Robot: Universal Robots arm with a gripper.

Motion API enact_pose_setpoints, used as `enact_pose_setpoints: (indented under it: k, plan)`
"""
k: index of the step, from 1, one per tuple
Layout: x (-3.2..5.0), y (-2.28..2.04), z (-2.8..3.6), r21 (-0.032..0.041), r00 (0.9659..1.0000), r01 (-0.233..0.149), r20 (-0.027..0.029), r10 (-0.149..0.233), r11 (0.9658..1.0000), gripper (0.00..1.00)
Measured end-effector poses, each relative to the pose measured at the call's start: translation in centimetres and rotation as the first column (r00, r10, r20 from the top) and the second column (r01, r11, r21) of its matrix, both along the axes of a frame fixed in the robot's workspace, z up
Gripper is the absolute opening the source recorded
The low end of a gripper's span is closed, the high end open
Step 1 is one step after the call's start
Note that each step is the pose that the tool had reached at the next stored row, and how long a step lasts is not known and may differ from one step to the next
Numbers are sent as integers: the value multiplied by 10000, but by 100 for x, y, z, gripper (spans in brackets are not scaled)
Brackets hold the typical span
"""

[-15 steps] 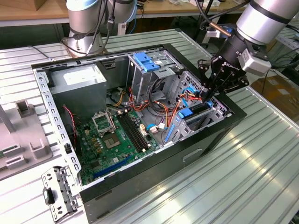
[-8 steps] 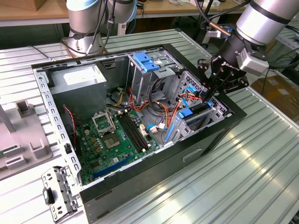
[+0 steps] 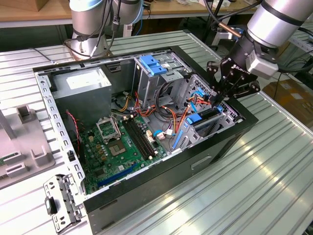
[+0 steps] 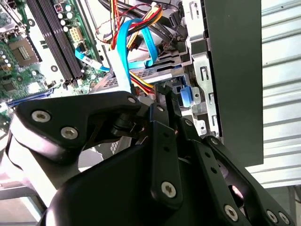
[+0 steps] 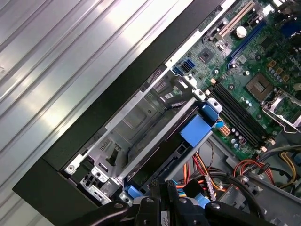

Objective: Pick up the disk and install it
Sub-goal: 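Insert the first disk wire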

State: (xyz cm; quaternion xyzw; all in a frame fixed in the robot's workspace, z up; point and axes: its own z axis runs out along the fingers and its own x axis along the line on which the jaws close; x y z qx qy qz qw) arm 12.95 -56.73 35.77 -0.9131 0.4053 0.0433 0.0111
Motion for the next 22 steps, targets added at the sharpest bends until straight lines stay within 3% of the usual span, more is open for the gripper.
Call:
enact_pose_setpoints:
  k: [9,16,22]
  plan:
    - [0,0,-7,0,9971,765,0,-765,9971,17]
    - [0,0,-14,0,9899,1418,0,-1418,9899,17]
    - [0,0,-20,0,9810,1938,0,-1938,9810,17]
